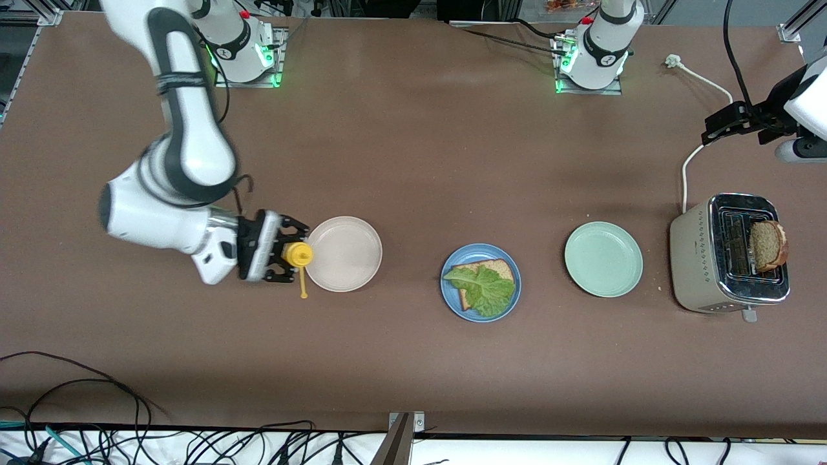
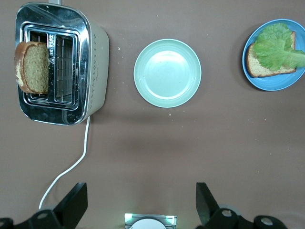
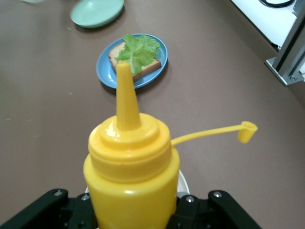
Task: Make sandwich in blue plate with both arms
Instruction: 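Carry the mustard bottle with the right gripper over the blue plate, then tilt the mustard bottle over the lettuce with the right gripper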
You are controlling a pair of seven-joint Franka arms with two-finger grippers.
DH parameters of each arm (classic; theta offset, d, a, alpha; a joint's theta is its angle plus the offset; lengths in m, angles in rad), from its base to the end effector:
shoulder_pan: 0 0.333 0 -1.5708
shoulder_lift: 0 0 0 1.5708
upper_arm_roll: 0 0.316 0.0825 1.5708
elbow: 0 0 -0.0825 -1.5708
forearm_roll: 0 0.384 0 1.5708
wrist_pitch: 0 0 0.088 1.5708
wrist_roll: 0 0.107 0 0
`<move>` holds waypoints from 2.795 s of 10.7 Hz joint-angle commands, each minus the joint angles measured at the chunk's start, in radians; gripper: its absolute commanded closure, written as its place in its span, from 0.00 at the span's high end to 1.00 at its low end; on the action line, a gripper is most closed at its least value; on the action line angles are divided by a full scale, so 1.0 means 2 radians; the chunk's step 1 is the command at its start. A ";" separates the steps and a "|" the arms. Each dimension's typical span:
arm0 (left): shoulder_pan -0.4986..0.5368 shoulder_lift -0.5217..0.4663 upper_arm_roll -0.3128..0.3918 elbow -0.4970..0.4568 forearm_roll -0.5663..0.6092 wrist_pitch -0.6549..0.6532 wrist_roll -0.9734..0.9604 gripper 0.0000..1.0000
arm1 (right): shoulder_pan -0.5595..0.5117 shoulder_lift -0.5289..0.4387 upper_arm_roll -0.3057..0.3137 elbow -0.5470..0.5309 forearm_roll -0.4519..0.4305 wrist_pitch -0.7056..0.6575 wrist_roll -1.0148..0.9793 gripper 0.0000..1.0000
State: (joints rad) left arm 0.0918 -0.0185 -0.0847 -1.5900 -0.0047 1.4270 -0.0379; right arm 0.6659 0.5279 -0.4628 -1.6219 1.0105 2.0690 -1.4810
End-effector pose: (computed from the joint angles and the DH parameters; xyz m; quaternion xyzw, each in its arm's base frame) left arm 0.5324 0.0028 0.6141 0.9971 0.0223 -0.0722 0.0004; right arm 0.6531 0.2242 0.3517 -0.7737 -0.5470 -0.1934 0.2546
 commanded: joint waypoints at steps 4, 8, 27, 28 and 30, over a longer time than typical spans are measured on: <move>0.011 0.002 -0.001 0.007 -0.007 -0.009 0.004 1.00 | 0.178 0.047 -0.004 0.009 -0.117 0.255 0.265 0.00; 0.018 0.002 -0.001 0.010 -0.002 -0.007 0.005 1.00 | 0.244 0.128 -0.005 0.019 -0.207 0.376 0.388 0.00; 0.020 0.002 -0.001 0.010 -0.001 -0.009 0.005 1.00 | 0.298 0.294 -0.108 0.255 -0.590 0.045 0.497 0.00; 0.020 0.002 -0.001 0.010 -0.001 -0.008 0.004 1.00 | 0.296 0.296 -0.108 0.262 -0.600 0.039 0.497 0.00; 0.020 0.002 -0.001 0.010 0.000 -0.007 0.004 1.00 | 0.293 0.298 -0.117 0.263 -0.610 0.039 0.500 0.00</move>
State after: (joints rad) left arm 0.1246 -0.0176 -0.0825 -1.5900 -0.0046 1.4256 -0.0379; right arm 1.2564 1.0910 -0.6601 -1.1493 -0.1690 2.1793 -0.5025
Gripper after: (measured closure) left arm 0.000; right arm 0.877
